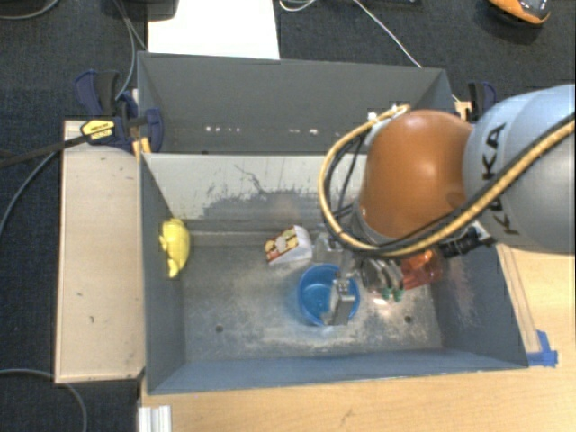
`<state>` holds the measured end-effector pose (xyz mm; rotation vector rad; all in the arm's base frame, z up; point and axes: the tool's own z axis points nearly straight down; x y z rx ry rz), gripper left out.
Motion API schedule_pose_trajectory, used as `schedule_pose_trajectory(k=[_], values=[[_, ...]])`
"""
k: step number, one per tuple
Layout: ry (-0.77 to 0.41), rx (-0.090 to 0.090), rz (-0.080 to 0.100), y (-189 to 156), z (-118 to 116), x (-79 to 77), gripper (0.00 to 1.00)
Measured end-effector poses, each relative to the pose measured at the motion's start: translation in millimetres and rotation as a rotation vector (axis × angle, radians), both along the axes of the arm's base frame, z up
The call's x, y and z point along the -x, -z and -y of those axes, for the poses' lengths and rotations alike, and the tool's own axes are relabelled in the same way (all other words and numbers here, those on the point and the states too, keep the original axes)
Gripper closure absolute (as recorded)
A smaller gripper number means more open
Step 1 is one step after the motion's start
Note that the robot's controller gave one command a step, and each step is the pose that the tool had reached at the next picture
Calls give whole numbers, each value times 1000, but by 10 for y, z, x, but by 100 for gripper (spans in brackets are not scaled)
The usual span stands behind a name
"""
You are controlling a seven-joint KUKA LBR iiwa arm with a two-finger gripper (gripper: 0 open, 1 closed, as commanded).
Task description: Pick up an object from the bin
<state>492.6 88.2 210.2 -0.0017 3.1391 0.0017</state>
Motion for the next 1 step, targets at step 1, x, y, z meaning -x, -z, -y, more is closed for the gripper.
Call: schedule_pose_trajectory(k=[1], values=[[43,-2,5,442,160,-112,0]])
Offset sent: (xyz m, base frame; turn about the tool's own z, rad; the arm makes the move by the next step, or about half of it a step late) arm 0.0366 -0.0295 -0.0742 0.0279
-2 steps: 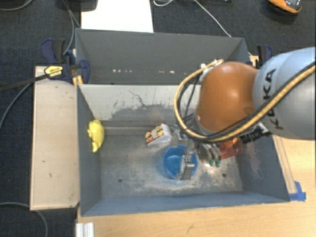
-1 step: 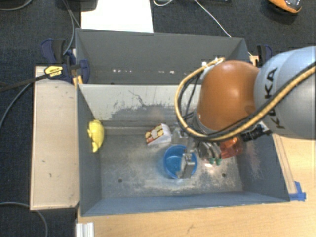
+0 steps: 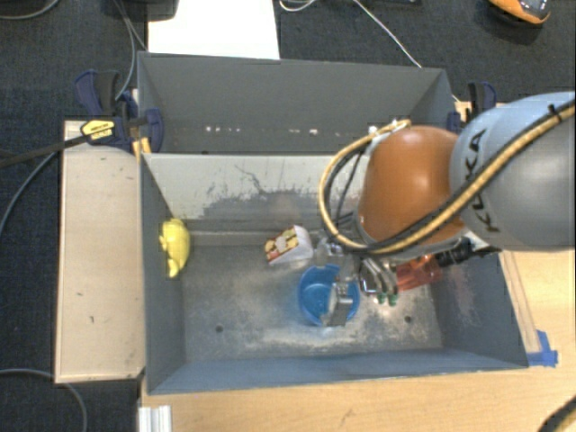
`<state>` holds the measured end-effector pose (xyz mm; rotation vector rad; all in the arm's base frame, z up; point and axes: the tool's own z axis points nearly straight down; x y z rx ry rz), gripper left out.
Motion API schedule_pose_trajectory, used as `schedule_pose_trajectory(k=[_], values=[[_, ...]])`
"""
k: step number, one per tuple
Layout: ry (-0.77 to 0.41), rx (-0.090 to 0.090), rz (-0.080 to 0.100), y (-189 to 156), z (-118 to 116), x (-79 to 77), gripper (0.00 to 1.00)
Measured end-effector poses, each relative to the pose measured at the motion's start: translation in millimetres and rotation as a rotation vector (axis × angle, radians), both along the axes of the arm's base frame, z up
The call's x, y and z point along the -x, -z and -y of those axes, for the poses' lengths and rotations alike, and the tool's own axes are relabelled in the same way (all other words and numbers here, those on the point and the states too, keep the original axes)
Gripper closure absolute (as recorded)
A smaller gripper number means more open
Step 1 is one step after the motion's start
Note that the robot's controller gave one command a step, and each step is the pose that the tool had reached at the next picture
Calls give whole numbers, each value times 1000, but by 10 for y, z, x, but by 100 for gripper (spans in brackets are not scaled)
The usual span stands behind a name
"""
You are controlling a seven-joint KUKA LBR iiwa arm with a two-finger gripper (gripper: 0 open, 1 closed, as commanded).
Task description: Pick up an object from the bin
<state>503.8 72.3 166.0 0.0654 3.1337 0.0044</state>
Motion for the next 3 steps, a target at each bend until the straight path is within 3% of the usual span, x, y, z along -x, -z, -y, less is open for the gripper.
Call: schedule_pose_trajectory(k=[1,2,3], values=[[-8,2,-9,300,110,-192,0],[-11,0,3,497,138,-259,0],[4,0,0,744,186,-309,0]])
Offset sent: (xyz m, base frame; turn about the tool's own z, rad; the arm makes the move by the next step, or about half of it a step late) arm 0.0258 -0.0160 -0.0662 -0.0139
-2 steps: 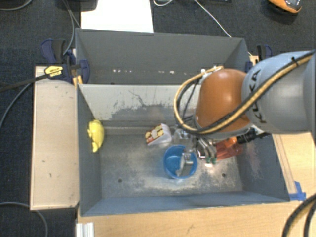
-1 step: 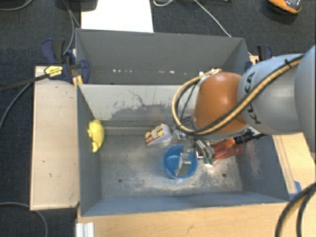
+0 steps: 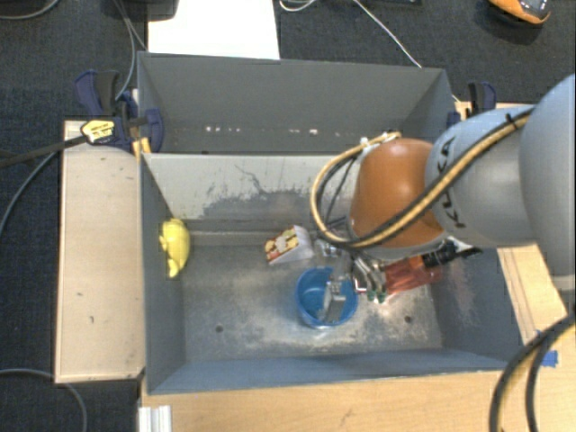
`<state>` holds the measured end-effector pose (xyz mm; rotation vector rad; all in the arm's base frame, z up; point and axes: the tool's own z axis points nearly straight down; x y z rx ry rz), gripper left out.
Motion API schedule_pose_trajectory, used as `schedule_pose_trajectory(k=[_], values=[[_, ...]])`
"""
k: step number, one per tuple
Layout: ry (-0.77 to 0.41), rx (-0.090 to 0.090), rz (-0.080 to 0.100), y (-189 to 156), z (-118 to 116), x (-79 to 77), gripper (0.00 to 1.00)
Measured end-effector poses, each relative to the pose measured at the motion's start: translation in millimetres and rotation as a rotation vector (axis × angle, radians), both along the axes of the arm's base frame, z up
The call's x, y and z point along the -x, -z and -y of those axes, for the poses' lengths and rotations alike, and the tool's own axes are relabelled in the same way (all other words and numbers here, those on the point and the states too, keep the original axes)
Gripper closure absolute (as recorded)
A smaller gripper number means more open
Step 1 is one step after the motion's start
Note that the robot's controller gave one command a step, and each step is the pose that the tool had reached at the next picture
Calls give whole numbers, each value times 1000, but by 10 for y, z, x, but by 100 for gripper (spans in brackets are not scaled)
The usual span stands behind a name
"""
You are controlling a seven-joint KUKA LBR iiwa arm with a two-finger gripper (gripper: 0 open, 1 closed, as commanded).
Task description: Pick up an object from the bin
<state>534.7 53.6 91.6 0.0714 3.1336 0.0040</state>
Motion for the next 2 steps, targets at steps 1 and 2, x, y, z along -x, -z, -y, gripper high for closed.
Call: schedule_pose_trajectory(k=[1,2], values=[[119,-1,2,126,460,-45,100],[120,-1,2,126,460,-45,100]])
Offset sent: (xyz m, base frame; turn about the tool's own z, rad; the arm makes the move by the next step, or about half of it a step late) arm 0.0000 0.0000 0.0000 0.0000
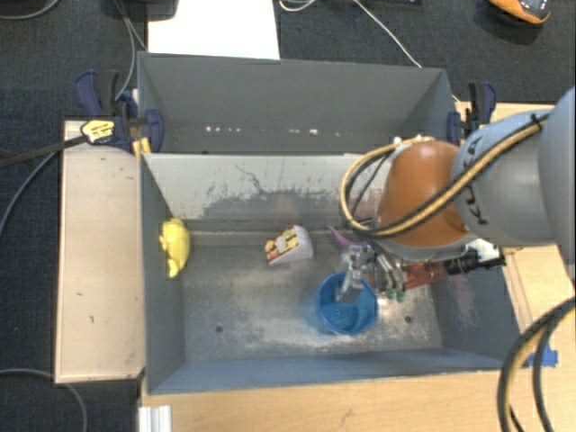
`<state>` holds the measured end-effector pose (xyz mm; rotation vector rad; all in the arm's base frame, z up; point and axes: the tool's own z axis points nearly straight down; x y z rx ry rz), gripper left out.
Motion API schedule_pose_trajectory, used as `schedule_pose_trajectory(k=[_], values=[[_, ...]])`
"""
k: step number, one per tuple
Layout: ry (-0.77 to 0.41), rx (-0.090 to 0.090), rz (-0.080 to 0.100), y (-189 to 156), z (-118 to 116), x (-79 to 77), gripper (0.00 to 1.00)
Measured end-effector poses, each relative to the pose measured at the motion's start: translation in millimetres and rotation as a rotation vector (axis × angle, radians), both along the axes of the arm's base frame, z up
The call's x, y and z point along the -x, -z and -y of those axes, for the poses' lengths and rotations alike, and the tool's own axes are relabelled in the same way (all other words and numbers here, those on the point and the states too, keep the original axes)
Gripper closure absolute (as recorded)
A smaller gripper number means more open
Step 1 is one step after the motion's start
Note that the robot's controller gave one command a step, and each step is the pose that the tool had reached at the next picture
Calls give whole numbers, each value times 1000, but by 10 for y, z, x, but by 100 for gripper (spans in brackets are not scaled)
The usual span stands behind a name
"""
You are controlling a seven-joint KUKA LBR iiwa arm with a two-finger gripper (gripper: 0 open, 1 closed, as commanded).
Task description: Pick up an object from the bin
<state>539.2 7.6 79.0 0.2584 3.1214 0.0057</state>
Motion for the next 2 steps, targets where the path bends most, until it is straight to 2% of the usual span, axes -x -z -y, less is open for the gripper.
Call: schedule_pose_trajectory(k=[1,2], values=[[-12,0,3,-1106,105,-83,100],[-11,-1,2,-1105,105,-82,100]])
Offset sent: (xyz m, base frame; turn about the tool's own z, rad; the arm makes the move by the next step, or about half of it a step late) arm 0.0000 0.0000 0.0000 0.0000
